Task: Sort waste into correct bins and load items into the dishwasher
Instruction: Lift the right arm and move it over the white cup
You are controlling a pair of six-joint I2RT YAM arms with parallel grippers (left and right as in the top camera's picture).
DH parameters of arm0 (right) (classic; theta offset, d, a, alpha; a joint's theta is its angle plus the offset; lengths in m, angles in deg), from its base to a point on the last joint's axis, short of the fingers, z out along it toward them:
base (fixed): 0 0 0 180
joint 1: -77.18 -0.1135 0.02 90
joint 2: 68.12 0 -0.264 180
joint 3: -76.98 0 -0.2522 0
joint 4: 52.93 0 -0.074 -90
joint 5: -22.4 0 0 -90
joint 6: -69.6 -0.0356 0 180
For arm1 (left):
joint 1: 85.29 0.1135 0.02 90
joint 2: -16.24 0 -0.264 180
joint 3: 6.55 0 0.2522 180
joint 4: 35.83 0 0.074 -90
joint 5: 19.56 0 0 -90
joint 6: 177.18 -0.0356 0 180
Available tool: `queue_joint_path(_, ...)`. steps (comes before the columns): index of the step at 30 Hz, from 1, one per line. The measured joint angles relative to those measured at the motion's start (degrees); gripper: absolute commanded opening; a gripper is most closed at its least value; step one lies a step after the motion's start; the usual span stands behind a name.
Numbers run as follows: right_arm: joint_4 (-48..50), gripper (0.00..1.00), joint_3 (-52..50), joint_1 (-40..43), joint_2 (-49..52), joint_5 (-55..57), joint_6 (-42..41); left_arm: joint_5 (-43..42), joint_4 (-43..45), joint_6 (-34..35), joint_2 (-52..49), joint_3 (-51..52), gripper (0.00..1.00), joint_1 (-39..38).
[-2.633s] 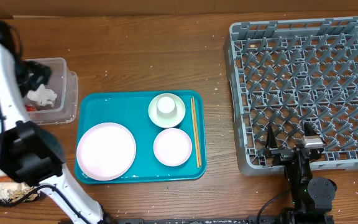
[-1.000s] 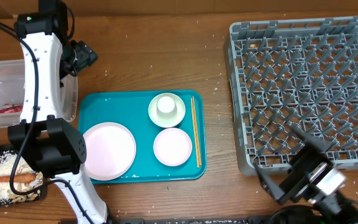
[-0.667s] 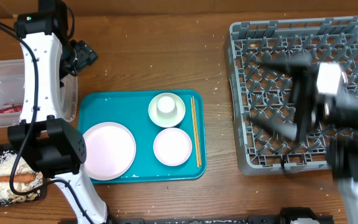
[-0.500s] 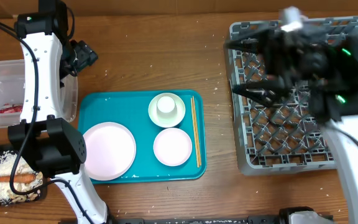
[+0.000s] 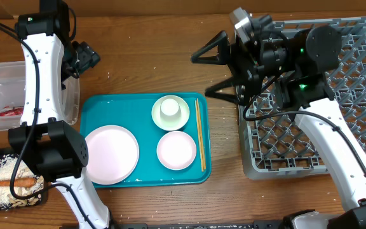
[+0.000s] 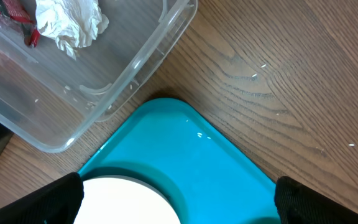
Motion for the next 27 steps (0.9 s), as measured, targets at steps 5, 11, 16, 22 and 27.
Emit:
queue_joint_path(5,-29.33,1.00,0.59,3.04,-0.61,24.30,4.68,0.00,0.00,0.02,0.00,0.00,1.00,0.00)
queue_joint_path(11,-62.18,1.00,7.37,-0.55,-0.68,61.75,15.32,0.00,-0.02,0.17,0.00,0.00,1.00,0.00)
queue_joint_path(16,-71.30,1.00,14.43,-11.61,-0.83,78.77,21.79,0.02,0.00,0.17,0.00,0.00,1.00,0.00)
queue_joint_path(22,-73.24,1.00,14.62,-24.98,0.70,84.85,24.72,0.00,0.02,0.17,0.00,0.00,1.00,0.00)
queue_joint_path(27,-72.13,1.00,14.62,-27.08,6.73,85.61,25.00,0.00,0.02,0.17,0.00,0.00,1.00,0.00)
